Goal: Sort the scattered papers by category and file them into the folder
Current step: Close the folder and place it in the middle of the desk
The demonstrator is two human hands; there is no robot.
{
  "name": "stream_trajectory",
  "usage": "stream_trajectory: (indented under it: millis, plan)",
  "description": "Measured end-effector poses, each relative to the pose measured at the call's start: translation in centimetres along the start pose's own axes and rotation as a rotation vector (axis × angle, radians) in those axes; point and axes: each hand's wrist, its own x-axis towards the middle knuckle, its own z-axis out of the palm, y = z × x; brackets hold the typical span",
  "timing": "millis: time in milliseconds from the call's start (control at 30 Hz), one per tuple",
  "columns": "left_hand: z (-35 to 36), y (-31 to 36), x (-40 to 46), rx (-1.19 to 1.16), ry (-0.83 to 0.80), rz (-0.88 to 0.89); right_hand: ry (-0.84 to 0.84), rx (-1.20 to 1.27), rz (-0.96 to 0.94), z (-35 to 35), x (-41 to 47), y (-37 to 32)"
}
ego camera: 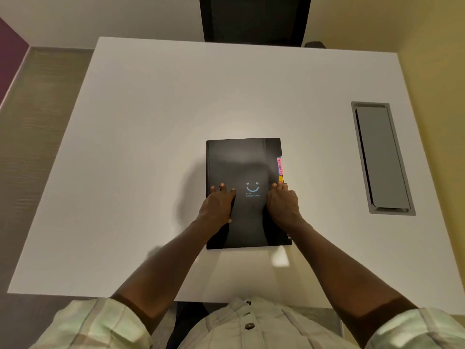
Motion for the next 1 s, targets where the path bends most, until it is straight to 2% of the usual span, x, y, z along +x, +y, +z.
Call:
stream_trajectory:
  millis: [100,133,200,267,333,400,533,633,733,867,1000]
  plan:
    - [0.2,-0.8,-0.3,-0.046,0.002,0.024,0.069,0.432,0.104,-1.1,0.0,2.1]
    - [0.1,-1.2,-0.4,-0.113,0.024,0.04,0.112,0.585,0.194,-1.2,0.0,2.9]
    - [-0.2,-2.0,-0.9,-0.403,0.176,0.048,0.224,0.783,0.407,-1.2,0.2,4.2]
    - [-0.5,-2.5,-1.1,-0.69,0.401,-0.099,0.199,0.88,0.558,-0.9,0.5,4.7]
    - [-0.8,-2.6,-0.8,-0.871,0.497,-0.334,0.118,0.947,0.602,-0.6,0.9,4.3]
    - [-1.0,-2.1,-0.2,-1.024,0.439,-0.508,0.067,0.94,0.587,-0.6,1.5,3.7]
    - [-1.4,-1.7,0.3,-1.211,0.334,-0.627,-0.029,0.982,0.552,-0.9,2.0,2.9]
    - [-1.2,-2.4,-0.1,-1.364,0.307,-0.625,-0.051,1.098,0.563,-1.1,1.4,3.1]
    - [-1.2,-2.8,-1.6,-1.536,0.296,-0.528,-0.083,1.231,0.542,-2.0,-0.1,3.3]
    - [-2.7,-3.0,-3.1,-1.445,0.385,-0.446,-0.113,1.414,0.547,-3.9,-1.5,3.2]
    - [-5.4,-3.2,-4.7,-1.47,0.534,-0.421,0.02,1.42,0.552,-7.1,-1.9,2.5]
